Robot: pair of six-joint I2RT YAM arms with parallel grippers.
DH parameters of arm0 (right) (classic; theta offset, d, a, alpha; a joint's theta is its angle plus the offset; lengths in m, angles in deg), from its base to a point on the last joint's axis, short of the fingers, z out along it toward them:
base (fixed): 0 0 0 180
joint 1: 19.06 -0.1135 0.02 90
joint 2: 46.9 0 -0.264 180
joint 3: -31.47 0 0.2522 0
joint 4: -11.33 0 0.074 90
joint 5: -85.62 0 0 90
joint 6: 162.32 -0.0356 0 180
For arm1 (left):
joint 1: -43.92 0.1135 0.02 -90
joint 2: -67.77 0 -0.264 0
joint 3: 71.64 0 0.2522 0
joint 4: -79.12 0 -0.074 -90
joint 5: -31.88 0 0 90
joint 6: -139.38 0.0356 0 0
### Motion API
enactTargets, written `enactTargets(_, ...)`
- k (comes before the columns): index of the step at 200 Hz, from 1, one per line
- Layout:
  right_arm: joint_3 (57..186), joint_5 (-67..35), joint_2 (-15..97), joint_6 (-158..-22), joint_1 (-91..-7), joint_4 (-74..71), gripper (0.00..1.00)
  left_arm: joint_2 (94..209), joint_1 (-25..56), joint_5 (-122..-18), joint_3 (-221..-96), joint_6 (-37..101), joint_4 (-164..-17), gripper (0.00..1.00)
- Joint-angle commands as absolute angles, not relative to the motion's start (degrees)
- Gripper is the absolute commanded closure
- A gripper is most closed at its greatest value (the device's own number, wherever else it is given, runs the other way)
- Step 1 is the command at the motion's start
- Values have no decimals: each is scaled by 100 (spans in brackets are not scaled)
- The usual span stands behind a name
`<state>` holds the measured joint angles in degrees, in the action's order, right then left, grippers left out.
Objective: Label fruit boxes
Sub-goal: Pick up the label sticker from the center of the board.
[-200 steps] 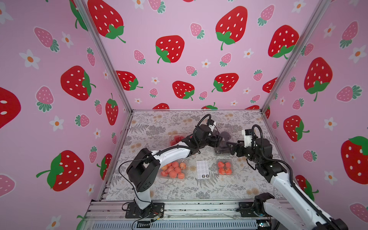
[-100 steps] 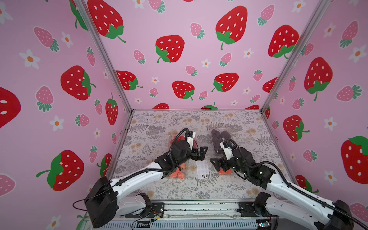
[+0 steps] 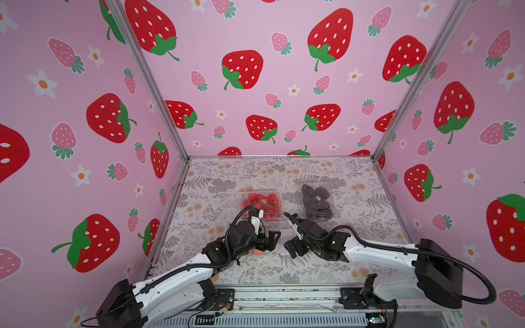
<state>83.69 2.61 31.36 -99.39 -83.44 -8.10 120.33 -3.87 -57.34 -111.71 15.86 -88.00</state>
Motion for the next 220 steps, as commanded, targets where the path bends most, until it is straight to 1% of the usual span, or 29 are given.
enactTargets(1,8530,499,3405,-10235,-8585,-802,1,11894,-363,-5851,-11063,1538,-8924,1)
enactTargets(26,8658,496,3704,-10308,-8664,-805,1,11987,-366,-5992,-11015,1492,-9167,1)
enactTargets(47,8718,827,3908,-10436,-8673,-910,0,12148,-363,-6040,-10983,1491,-9303,1)
enactTargets(86,8817,1107,4205,-10525,-8670,-1018,2,12394,-363,-6093,-10924,1500,-9732,1)
enactTargets(123,8972,875,4455,-10416,-8627,-861,4,12474,-272,-6076,-10829,1560,-9923,1)
enactTargets(156,8971,762,4654,-10427,-8493,-798,5,12144,-67,-5854,-10703,1414,-9673,1)
enactTargets(165,9006,802,4762,-10435,-8480,-828,8,12051,-11,-5837,-10662,1417,-9613,1)
enactTargets(178,9143,872,5004,-10431,-8481,-1007,18,11966,54,-5895,-10626,1422,-9589,1)
enactTargets(193,9214,900,5209,-10504,-8480,-1165,21,11945,68,-5993,-10589,1421,-9629,1)
enactTargets(220,9005,744,5138,-10587,-8476,-1016,27,12033,62,-6118,-10592,1385,-9721,1)
